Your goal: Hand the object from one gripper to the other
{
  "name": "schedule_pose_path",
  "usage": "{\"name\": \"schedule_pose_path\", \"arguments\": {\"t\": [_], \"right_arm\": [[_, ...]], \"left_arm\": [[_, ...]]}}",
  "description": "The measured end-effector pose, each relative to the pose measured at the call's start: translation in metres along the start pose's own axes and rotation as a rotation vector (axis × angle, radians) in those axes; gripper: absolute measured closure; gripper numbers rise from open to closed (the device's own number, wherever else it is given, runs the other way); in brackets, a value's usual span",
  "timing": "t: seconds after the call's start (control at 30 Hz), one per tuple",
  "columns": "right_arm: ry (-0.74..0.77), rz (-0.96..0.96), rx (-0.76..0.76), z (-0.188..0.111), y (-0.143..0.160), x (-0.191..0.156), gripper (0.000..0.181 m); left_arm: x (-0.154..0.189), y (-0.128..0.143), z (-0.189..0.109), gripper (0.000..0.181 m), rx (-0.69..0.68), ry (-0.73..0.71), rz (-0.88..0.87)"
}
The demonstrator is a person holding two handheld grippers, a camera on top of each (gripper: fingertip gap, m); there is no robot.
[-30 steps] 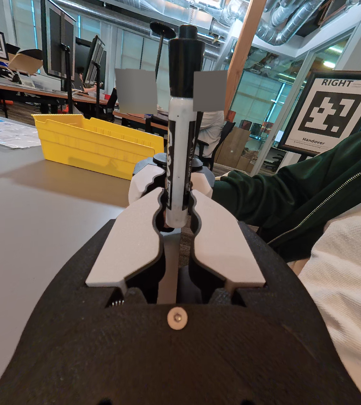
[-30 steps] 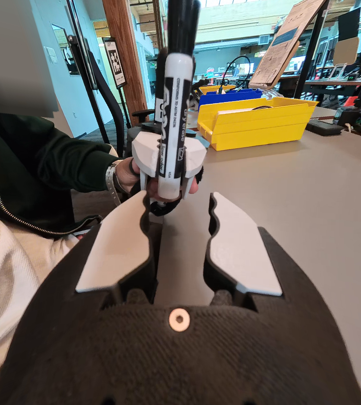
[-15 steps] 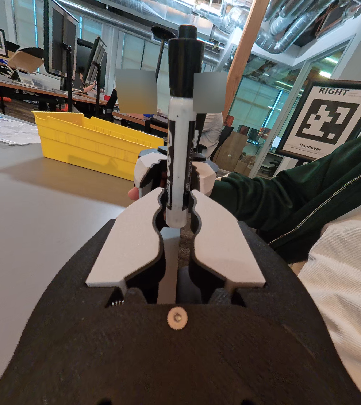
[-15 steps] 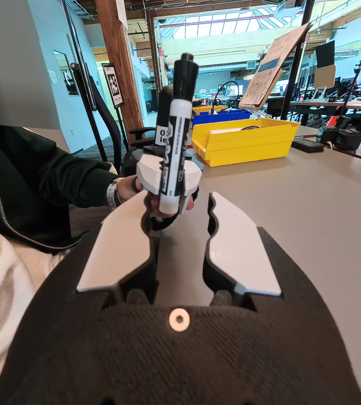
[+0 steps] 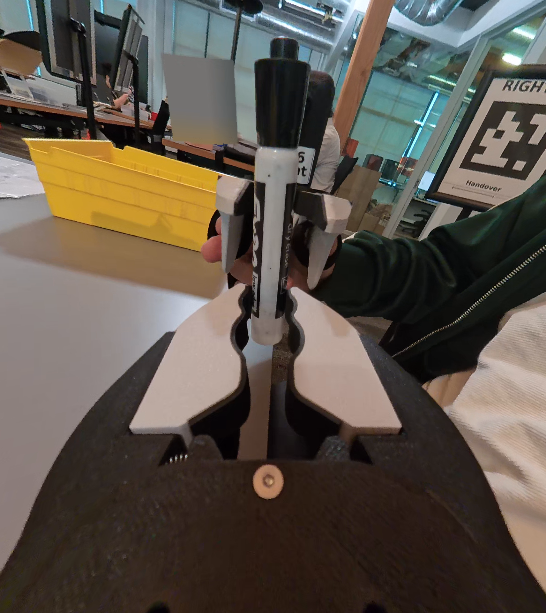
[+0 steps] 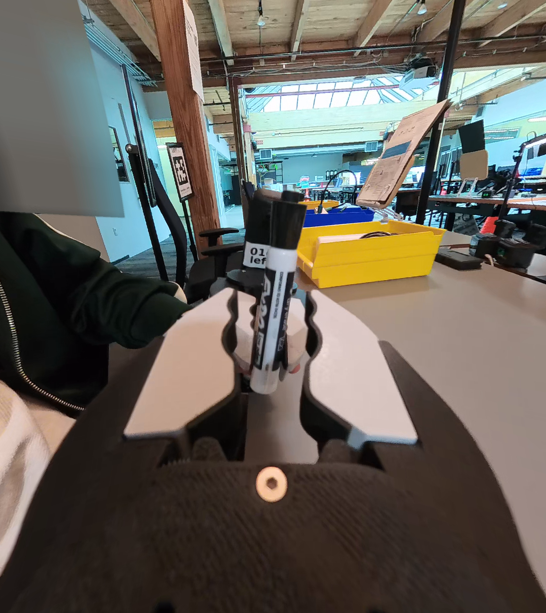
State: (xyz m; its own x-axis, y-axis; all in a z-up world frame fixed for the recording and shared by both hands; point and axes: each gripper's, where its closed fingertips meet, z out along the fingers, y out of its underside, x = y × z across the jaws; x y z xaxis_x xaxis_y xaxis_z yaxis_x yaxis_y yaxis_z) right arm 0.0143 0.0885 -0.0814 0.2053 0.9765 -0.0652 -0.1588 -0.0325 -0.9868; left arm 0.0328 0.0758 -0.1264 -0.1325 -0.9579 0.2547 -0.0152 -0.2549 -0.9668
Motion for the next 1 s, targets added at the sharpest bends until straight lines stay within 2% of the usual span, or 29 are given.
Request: {"name": "schedule_pose_path", "arguments": {"t": [0.13,0.23,0.47,0.63,0.87,1.0], "right_arm": [[-0.015,0.0,-0.027,0.003,0.007,-0.003,0.148],[-0.021,-0.005,-0.04,0.003,0.009,-0.005,0.159],[-0.011,-0.02,-0.053,0.003,0.01,-0.004,0.16],[0.008,-0.027,-0.046,0.002,0.009,-0.001,0.16],[0.018,-0.014,-0.051,0.003,0.014,0.0,0.16],[0.015,0.002,-0.021,0.004,0.01,-0.003,0.16]], "left_arm": [[0.003,0.003,0.004,0.162,-0.021,0.006,0.015],[0.005,0.005,0.005,0.162,-0.032,0.007,0.027],[0.002,0.006,0.005,0.16,-0.027,-0.004,0.024],[-0.001,0.006,0.005,0.145,-0.032,-0.033,0.027],[0.005,-0.025,-0.005,0.14,0.089,-0.048,0.049],[0.011,-0.028,-0.005,0.141,0.085,-0.028,0.064]]}}
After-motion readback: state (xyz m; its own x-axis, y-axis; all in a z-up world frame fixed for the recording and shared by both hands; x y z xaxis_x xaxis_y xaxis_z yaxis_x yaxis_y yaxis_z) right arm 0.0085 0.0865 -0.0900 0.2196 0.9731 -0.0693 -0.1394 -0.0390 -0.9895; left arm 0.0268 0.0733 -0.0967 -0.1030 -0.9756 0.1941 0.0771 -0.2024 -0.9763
